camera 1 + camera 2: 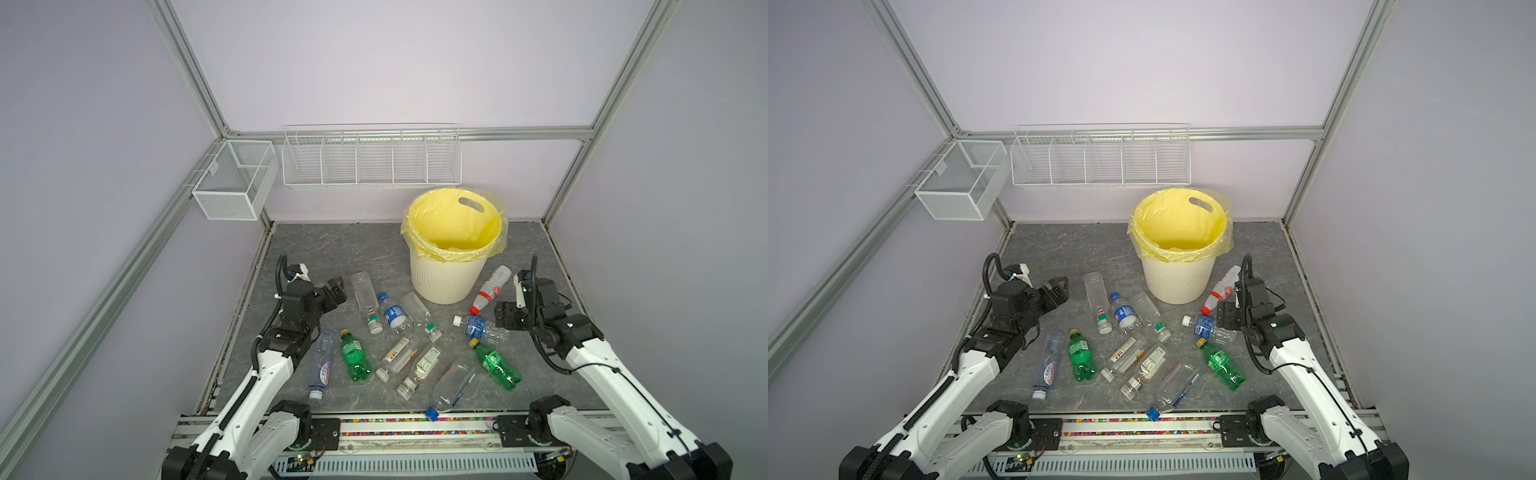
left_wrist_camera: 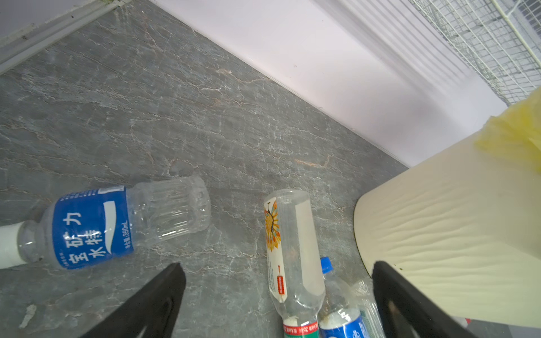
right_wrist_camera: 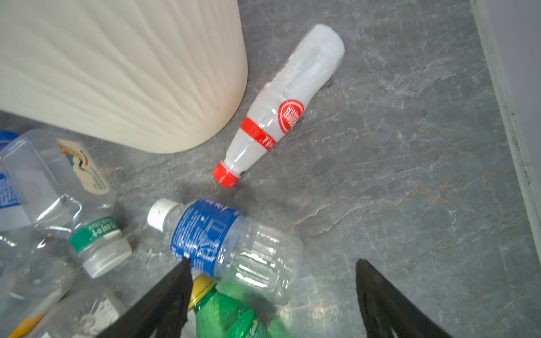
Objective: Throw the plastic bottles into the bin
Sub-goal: 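Reach the right gripper toward the white red-capped bottle while the left arm advances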
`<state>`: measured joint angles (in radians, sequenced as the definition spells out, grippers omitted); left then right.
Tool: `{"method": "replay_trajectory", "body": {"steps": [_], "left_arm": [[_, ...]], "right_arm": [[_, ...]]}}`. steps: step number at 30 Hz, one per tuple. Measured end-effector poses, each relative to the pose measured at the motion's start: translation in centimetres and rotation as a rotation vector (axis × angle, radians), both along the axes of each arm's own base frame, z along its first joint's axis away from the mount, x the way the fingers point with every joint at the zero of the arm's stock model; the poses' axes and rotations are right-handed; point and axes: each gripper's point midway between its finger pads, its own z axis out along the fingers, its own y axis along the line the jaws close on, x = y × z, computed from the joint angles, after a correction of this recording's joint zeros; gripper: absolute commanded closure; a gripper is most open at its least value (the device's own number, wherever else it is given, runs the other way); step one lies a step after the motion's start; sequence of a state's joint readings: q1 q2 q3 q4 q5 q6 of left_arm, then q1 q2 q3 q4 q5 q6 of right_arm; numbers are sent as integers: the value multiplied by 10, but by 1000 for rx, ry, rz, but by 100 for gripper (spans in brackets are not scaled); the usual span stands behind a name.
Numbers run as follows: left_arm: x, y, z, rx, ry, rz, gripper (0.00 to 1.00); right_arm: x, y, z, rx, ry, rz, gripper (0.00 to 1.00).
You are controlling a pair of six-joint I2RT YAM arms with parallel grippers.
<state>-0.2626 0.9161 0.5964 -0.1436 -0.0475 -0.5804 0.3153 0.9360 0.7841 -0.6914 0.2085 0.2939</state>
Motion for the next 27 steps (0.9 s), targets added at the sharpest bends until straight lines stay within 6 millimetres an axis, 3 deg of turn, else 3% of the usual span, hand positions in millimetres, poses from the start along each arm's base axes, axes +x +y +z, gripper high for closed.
{"method": "replay_trajectory", "body": {"steps": [6, 13, 20, 27], "left_arm": [[-10, -3, -2, -11, 26, -28, 1], [-14, -6, -9, -14, 60, -49, 1], [-19, -5, -15, -8, 88, -48, 0], [-21, -4, -15, -12, 92, -44, 0]], "right_arm": [[-28, 27, -14, 2, 96, 72, 12], [-32, 38, -37, -84, 178, 124, 11], [-10, 34, -31, -89, 105, 87, 11], [21, 11, -27, 28, 47, -51, 11]]}}
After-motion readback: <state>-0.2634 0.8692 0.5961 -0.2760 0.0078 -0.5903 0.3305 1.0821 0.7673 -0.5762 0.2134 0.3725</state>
